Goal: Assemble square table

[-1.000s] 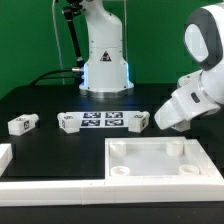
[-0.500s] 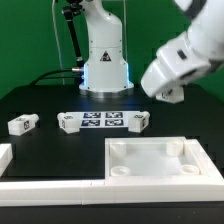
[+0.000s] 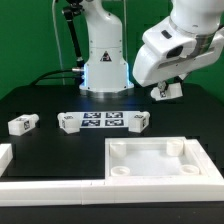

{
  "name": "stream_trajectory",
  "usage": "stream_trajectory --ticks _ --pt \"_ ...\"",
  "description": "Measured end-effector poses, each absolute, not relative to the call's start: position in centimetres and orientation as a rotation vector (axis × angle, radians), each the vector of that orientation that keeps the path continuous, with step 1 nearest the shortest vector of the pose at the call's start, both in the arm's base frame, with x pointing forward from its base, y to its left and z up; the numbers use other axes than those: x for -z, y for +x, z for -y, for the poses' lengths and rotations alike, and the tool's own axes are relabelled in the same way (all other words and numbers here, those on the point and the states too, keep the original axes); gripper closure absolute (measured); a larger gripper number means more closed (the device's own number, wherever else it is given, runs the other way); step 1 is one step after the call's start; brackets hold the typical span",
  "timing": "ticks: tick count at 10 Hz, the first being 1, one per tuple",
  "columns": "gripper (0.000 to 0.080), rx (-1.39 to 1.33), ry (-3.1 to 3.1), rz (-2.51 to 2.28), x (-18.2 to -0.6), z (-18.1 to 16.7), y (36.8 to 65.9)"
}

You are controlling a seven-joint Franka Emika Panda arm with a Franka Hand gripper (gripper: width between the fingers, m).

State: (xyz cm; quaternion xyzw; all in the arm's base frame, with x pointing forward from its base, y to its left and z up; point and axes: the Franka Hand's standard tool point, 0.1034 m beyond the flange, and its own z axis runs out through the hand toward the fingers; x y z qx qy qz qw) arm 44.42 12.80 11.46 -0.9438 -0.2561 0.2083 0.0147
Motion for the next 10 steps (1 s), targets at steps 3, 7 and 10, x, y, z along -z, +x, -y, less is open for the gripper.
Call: stream_trajectory --ticks 3,7,10 --pt "0.0508 -0.271 -3.006 0.772 -17.1 -8.9 50.9" --pt "0.0508 0.188 -2.998 0.75 -16.2 -8.7 51.9" --pt "0.0508 0.467 -2.956 0.63 -14.9 -10.1 58.2"
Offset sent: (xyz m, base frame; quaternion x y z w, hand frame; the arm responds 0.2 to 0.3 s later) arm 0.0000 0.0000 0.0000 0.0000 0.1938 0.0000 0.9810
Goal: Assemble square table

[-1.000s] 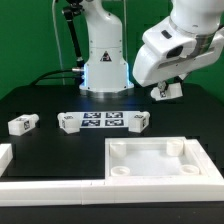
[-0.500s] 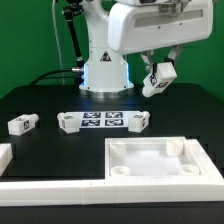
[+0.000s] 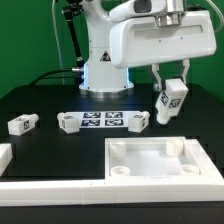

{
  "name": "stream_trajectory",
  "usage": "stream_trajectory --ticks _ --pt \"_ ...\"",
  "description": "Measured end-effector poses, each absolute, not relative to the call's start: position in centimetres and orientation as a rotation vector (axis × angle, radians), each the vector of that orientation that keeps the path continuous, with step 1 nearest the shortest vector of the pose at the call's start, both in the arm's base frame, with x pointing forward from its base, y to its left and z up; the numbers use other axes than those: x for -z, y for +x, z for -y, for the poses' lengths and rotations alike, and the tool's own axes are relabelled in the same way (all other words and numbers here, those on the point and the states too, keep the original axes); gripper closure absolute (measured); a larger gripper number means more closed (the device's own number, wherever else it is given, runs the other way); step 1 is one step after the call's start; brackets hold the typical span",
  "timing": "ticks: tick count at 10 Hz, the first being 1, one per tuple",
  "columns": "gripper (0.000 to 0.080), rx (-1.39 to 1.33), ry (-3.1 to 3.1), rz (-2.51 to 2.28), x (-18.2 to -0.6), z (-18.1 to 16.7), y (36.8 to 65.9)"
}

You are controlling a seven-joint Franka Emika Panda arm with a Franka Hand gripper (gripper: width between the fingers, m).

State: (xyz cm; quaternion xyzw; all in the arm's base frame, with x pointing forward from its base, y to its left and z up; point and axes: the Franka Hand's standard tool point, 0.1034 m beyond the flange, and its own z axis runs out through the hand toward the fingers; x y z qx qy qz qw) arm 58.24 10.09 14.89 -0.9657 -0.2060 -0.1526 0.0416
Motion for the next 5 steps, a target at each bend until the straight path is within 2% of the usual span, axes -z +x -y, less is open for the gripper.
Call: stream_trajectory --ticks 1,2,5 --pt "0.0508 0.573 -2.947 0.59 -15.6 -9.2 60.9" --pt "0.0508 0.639 -2.947 0.569 -15.8 -7.9 62.3" --pt "0.0508 0.96 -2.934 0.59 -15.5 -6.0 62.4"
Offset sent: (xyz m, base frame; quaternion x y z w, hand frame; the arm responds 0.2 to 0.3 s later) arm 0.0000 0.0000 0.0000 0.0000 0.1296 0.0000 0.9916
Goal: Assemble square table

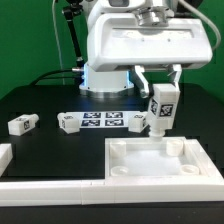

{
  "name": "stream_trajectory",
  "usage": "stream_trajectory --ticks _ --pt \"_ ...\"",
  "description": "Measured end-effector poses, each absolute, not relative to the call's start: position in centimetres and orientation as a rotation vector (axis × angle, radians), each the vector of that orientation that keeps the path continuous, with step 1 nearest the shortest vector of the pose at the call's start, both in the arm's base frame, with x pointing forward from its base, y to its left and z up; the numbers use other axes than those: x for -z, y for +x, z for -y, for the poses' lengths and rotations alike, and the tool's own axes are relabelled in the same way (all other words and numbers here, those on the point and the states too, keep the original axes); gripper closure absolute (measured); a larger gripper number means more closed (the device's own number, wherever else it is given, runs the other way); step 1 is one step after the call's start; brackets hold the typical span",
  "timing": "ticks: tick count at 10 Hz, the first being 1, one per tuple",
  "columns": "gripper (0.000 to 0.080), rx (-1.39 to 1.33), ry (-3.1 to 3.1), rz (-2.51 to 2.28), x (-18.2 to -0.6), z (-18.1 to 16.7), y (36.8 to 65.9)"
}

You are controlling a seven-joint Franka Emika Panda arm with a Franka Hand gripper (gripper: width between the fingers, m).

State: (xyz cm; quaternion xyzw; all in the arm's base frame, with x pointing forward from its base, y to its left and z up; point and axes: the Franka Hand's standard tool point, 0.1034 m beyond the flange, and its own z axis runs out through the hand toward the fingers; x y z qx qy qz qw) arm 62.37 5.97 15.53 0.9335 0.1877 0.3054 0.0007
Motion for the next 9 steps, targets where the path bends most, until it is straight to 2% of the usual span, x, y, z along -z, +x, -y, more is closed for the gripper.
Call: stream_trajectory --ticks 2,4,6,7,9 --pt "0.0508 -0.956 2.932 -0.585 -14.9 -5.7 62.1" --pt "0.0508 -0.951 2.971 -0.575 -13.1 -4.8 62.7" --pt "0.0508 -1.004 3.038 -0.552 -12.8 -6.6 64.2" --pt "0.0508 -1.011 3.067 -0.538 -12.0 -7.4 64.3" --pt "0.0508 -1.003 3.102 -0.535 -11.8 -10.3 63.5"
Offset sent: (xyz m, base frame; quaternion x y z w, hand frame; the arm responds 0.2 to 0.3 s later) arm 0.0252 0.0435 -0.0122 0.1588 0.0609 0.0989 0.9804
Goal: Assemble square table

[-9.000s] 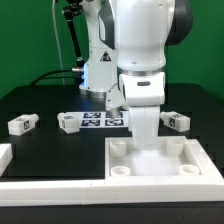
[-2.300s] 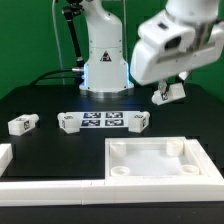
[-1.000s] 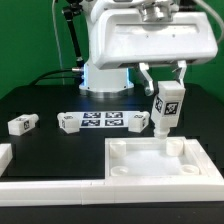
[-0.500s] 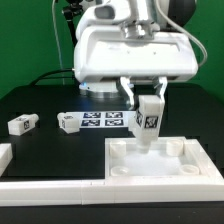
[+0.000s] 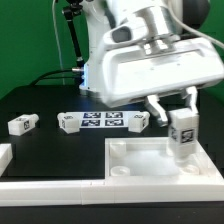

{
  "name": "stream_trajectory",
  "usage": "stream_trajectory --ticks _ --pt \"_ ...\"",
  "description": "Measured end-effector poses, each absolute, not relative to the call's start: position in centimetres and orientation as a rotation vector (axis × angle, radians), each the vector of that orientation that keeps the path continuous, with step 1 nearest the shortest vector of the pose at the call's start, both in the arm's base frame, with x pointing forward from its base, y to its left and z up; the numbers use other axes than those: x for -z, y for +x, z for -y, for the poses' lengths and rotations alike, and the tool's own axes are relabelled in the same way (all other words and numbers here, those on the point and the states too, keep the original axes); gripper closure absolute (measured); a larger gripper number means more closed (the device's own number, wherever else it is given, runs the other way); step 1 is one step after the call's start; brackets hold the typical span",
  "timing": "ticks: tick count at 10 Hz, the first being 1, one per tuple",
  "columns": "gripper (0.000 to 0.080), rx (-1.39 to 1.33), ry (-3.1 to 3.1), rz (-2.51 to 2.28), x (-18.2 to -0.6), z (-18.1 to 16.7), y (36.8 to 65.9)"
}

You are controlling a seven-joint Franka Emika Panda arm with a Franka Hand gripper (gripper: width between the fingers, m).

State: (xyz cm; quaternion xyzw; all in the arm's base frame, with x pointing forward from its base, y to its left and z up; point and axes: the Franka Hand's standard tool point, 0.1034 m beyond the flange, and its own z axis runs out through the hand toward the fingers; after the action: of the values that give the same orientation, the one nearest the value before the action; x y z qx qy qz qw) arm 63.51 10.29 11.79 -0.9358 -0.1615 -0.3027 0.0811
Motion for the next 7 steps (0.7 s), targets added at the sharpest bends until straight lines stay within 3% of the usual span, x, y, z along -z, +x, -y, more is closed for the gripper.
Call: stream_trajectory --ticks 3,7 --pt "0.0508 0.887 -2.847 0.52 -12.4 -10.7 61.2" --pt "0.0508 0.869 -2.842 0.515 -11.2 -11.1 61.4"
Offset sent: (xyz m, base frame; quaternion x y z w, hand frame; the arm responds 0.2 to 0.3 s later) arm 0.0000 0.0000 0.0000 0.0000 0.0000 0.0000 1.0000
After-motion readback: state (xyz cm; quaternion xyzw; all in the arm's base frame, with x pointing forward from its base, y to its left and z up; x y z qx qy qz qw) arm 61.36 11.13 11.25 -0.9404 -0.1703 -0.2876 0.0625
